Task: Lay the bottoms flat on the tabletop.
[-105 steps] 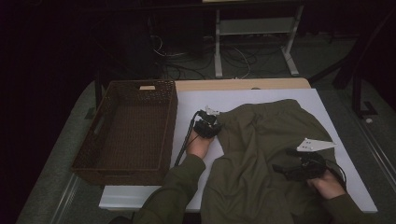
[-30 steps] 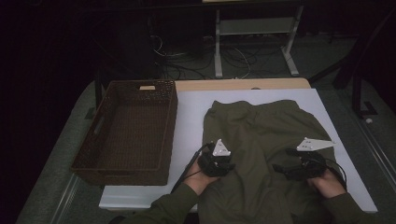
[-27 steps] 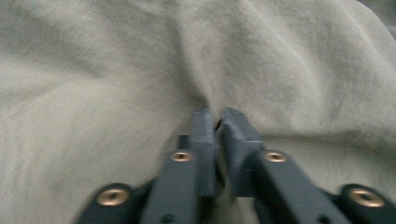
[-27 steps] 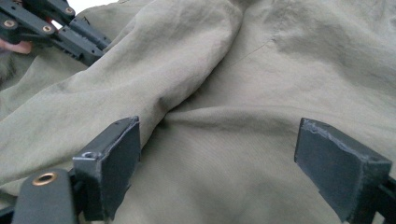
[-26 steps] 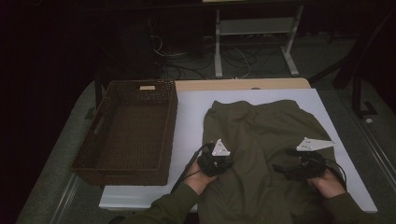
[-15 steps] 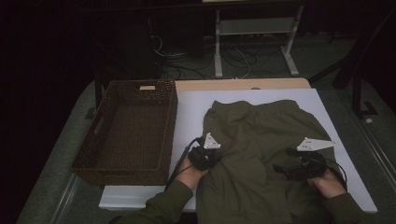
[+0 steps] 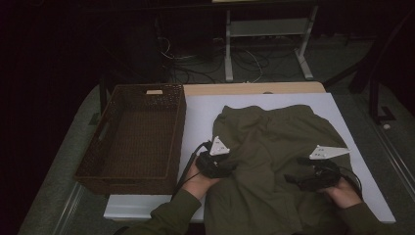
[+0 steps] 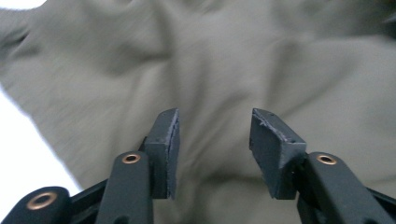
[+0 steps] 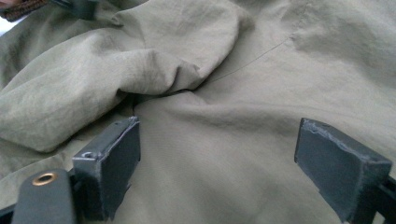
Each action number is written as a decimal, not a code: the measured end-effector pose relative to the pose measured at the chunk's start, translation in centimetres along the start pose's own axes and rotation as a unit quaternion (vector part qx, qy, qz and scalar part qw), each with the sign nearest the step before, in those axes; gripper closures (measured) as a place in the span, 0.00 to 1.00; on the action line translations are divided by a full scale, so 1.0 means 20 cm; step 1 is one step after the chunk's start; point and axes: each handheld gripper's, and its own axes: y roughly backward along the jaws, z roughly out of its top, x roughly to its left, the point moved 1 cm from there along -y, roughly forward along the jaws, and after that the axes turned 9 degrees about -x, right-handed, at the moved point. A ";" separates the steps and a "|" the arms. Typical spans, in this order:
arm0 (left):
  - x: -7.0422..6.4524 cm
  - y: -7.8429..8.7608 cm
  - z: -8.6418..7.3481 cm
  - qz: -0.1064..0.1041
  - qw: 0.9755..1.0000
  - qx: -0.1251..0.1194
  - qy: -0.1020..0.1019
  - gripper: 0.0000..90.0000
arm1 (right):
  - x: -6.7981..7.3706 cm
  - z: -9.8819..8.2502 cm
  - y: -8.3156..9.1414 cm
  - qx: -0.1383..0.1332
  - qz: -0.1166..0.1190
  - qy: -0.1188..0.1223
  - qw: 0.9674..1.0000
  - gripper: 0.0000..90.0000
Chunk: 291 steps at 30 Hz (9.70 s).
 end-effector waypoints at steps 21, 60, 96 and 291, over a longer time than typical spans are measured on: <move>-0.39 -0.22 -0.08 -0.185 0.981 0.038 -0.037 0.61 | 0.00 0.00 -0.01 0.005 0.005 -0.002 1.000 0.16; -0.01 0.09 -0.17 -0.111 0.993 -0.007 0.029 0.31 | 0.14 0.03 -0.10 0.007 0.020 0.031 0.999 0.26; 0.05 0.09 -0.20 -0.041 0.998 -0.020 0.040 0.17 | -0.01 0.06 -0.12 0.023 -0.005 0.010 1.000 0.67; 0.11 0.05 -0.12 -0.024 0.998 -0.024 0.048 0.15 | -0.04 0.02 -0.01 -0.030 -0.038 -0.011 0.999 0.17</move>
